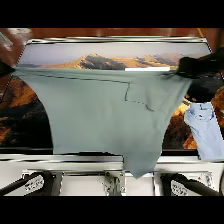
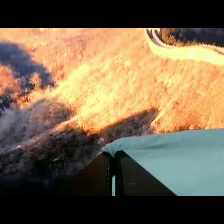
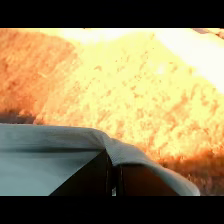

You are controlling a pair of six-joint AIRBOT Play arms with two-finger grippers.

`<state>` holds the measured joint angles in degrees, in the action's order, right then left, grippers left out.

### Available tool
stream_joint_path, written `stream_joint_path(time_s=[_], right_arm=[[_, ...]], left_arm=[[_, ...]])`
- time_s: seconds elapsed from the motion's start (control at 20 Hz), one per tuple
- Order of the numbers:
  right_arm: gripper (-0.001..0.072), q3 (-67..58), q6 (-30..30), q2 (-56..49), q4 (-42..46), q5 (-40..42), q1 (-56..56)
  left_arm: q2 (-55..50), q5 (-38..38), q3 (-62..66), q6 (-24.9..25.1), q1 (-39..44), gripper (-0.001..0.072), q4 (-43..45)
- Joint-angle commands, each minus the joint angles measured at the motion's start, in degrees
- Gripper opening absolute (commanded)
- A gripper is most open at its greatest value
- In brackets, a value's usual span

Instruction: Fold the shirts.

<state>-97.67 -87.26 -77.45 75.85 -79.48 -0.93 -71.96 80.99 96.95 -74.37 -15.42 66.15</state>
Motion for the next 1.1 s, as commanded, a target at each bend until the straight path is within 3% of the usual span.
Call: stream_joint_path(time_s=[0.0, 0.35, 0.5, 0.75, 1.05], right_arm=[[0.0063, -0.1, 0.5, -17.8, -0.9, 16.6, 4.1], [0.0063, -0.1, 0.5, -30.3, -1.3, 45.7, 5.7], [0.0063, -0.1, 0.5, -32.3, -1.4, 53.2, 5.7], [0.0063, -0.1, 0.4, -33.0, -1.4, 42.9, 5.2], [0.0063, -0.1, -3.1, -30.7, 5.7, 11.9, 4.2]], left_arm=[[-14.6, -5.1, -1.0, 0.2, 2.1, 0.0034, -0.1], [-28.4, -32.5, -1.0, 0.2, 5.2, 0.0036, -1.8], [-32.0, -35.5, -1.0, 0.2, 7.3, 0.0036, -1.9], [-36.9, -29.0, -1.0, 0.2, 8.5, 0.0035, -1.2], [-36.8, -15.8, 0.5, 0.1, 6.9, 0.0035, 0.7]])
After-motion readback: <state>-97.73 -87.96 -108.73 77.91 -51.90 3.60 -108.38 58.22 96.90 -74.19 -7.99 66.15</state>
